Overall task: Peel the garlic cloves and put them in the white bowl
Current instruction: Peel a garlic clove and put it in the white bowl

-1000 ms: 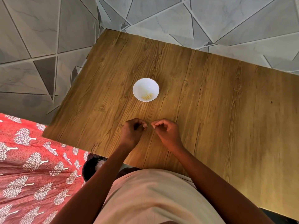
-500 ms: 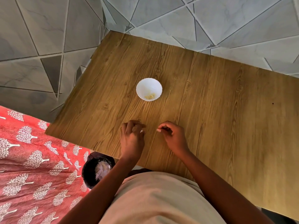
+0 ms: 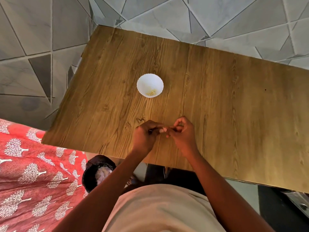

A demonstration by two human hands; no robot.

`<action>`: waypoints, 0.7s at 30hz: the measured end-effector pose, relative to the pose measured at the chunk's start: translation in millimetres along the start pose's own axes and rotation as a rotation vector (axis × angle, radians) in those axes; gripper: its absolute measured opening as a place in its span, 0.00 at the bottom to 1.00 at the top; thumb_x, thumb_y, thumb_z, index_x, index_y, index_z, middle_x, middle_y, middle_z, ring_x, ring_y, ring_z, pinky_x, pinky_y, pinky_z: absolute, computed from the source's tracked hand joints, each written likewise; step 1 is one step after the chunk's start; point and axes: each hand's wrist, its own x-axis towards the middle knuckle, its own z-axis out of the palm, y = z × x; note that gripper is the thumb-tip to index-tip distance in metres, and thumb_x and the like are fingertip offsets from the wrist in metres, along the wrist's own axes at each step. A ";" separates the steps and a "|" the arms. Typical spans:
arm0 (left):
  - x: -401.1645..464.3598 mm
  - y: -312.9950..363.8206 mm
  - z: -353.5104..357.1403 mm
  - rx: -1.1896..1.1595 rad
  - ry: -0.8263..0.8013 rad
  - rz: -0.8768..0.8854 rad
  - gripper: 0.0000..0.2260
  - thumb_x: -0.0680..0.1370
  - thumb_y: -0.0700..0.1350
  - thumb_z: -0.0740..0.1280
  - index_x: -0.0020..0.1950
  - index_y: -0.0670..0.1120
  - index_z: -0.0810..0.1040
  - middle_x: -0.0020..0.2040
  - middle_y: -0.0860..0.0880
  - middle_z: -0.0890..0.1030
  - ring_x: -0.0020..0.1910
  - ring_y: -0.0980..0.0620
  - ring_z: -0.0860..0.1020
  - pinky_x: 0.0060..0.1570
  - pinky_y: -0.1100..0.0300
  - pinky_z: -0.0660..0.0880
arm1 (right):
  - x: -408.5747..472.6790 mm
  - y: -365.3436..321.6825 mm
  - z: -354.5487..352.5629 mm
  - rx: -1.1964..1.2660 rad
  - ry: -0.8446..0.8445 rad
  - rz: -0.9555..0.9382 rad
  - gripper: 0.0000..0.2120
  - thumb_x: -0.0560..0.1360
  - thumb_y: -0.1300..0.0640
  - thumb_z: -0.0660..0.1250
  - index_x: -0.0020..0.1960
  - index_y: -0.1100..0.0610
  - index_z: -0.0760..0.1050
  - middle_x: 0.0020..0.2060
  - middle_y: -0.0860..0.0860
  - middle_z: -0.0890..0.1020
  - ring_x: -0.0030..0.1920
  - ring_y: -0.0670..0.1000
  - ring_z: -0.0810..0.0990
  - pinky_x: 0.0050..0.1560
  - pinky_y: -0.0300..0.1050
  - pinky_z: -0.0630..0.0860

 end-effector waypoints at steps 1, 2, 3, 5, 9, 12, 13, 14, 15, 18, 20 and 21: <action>0.3 1.5 -1.0 0.013 -0.010 0.050 0.06 0.74 0.38 0.77 0.48 0.48 0.88 0.43 0.58 0.85 0.42 0.58 0.83 0.45 0.60 0.80 | -0.2 -0.5 -1.3 -0.018 -0.012 0.000 0.17 0.72 0.67 0.77 0.46 0.60 0.68 0.36 0.60 0.84 0.34 0.54 0.86 0.35 0.45 0.81; 1.0 2.5 -1.9 0.024 -0.018 0.070 0.06 0.74 0.37 0.77 0.47 0.47 0.87 0.43 0.58 0.84 0.41 0.58 0.83 0.43 0.62 0.79 | 0.1 -1.2 -2.8 -0.028 -0.030 0.004 0.17 0.72 0.67 0.76 0.45 0.59 0.67 0.36 0.60 0.84 0.34 0.54 0.86 0.36 0.47 0.81; 1.2 4.3 -2.0 0.040 -0.020 0.068 0.05 0.74 0.37 0.77 0.46 0.46 0.87 0.42 0.58 0.84 0.40 0.58 0.83 0.42 0.64 0.78 | 0.4 -1.1 -4.3 -0.022 -0.051 0.011 0.17 0.73 0.68 0.75 0.44 0.59 0.66 0.36 0.61 0.84 0.35 0.55 0.86 0.37 0.49 0.82; 1.1 6.7 1.6 0.048 -0.004 0.034 0.06 0.74 0.35 0.75 0.46 0.46 0.86 0.41 0.56 0.84 0.39 0.57 0.83 0.42 0.63 0.78 | 3.1 0.1 -7.5 0.031 -0.081 0.035 0.15 0.75 0.70 0.73 0.44 0.59 0.66 0.36 0.61 0.85 0.37 0.57 0.87 0.40 0.53 0.83; 6.0 12.2 14.7 -0.074 0.022 -0.101 0.12 0.77 0.32 0.71 0.45 0.49 0.85 0.39 0.53 0.85 0.38 0.53 0.83 0.44 0.57 0.82 | 15.7 -2.7 -19.9 0.037 -0.169 0.026 0.11 0.74 0.70 0.74 0.47 0.63 0.71 0.38 0.60 0.86 0.39 0.58 0.87 0.43 0.56 0.84; 7.7 17.6 24.8 -0.052 0.045 -0.078 0.15 0.77 0.30 0.70 0.44 0.51 0.84 0.39 0.52 0.85 0.38 0.52 0.83 0.43 0.58 0.81 | 25.1 -6.9 -30.7 -0.035 -0.227 -0.037 0.15 0.70 0.66 0.78 0.50 0.62 0.73 0.37 0.54 0.87 0.39 0.54 0.87 0.44 0.53 0.84; 8.6 20.2 28.3 -0.029 0.059 -0.061 0.15 0.77 0.30 0.70 0.43 0.51 0.84 0.39 0.52 0.85 0.38 0.53 0.83 0.42 0.58 0.81 | 28.9 -7.7 -34.8 -0.066 -0.235 -0.069 0.15 0.70 0.65 0.79 0.49 0.61 0.74 0.37 0.53 0.86 0.39 0.53 0.87 0.45 0.52 0.84; 9.3 21.5 31.1 -0.003 0.071 -0.044 0.14 0.77 0.31 0.70 0.43 0.50 0.84 0.39 0.53 0.84 0.38 0.53 0.82 0.42 0.59 0.80 | 32.1 -7.8 -37.4 -0.099 -0.247 -0.107 0.15 0.70 0.65 0.79 0.49 0.60 0.75 0.37 0.52 0.86 0.40 0.51 0.87 0.45 0.51 0.83; 10.3 22.7 35.7 0.031 0.086 -0.029 0.13 0.77 0.31 0.71 0.42 0.50 0.85 0.39 0.53 0.84 0.37 0.53 0.82 0.41 0.58 0.79 | 36.0 -7.7 -42.0 -0.142 -0.267 -0.154 0.15 0.69 0.65 0.79 0.49 0.59 0.75 0.37 0.51 0.86 0.40 0.49 0.86 0.46 0.48 0.83; 8.7 25.9 48.4 0.106 0.147 -0.081 0.08 0.77 0.34 0.72 0.42 0.46 0.85 0.37 0.52 0.84 0.35 0.55 0.81 0.39 0.57 0.78 | 43.1 -8.4 -53.9 -0.350 -0.331 -0.321 0.15 0.69 0.67 0.77 0.48 0.56 0.75 0.35 0.47 0.83 0.39 0.44 0.83 0.44 0.42 0.81; 6.7 27.9 54.0 0.090 0.221 -0.172 0.08 0.77 0.34 0.72 0.43 0.47 0.85 0.35 0.52 0.83 0.33 0.55 0.81 0.39 0.57 0.78 | 44.5 -6.9 -60.0 -0.475 -0.347 -0.393 0.15 0.69 0.68 0.76 0.48 0.54 0.76 0.34 0.46 0.80 0.36 0.44 0.80 0.40 0.40 0.79; 5.8 27.4 54.8 0.081 0.243 -0.194 0.08 0.77 0.35 0.72 0.44 0.48 0.85 0.35 0.52 0.84 0.33 0.55 0.81 0.39 0.57 0.79 | 44.2 -5.0 -61.3 -0.495 -0.345 -0.409 0.13 0.70 0.67 0.76 0.48 0.54 0.78 0.34 0.45 0.79 0.37 0.44 0.80 0.39 0.37 0.77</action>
